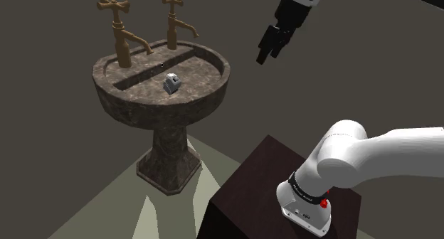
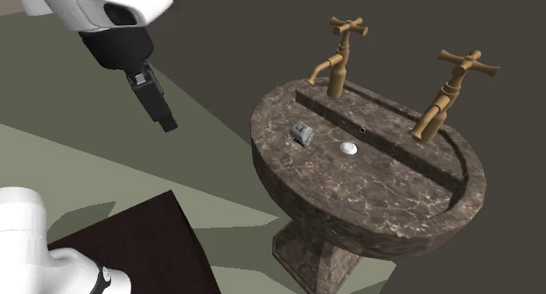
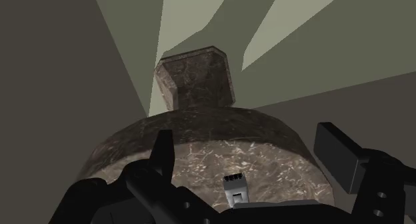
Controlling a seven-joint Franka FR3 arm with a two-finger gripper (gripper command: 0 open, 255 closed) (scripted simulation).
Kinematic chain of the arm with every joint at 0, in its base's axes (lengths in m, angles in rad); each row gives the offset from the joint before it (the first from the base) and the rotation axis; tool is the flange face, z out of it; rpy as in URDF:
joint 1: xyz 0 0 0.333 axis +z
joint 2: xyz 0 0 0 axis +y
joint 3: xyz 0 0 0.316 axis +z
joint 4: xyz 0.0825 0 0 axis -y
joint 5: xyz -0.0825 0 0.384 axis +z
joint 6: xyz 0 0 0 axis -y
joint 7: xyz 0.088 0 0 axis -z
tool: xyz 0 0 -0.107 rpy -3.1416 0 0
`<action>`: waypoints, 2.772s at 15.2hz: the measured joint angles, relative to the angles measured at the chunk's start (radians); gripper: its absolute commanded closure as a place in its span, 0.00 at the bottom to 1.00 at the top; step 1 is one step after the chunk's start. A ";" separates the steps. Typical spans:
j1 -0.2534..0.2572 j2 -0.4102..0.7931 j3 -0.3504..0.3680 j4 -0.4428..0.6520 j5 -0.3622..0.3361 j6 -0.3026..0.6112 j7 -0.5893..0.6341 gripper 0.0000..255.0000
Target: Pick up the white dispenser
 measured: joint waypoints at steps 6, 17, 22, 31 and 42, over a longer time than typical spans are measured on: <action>0.000 0.158 0.006 0.054 0.009 0.062 0.010 0.00; 0.003 0.633 0.023 0.322 0.028 0.153 0.043 0.00; 0.004 0.835 0.025 0.464 0.033 0.158 0.051 0.00; 0.014 1.264 0.030 0.885 0.038 0.073 0.079 0.00; 0.018 1.460 0.031 1.033 0.040 0.084 0.083 0.00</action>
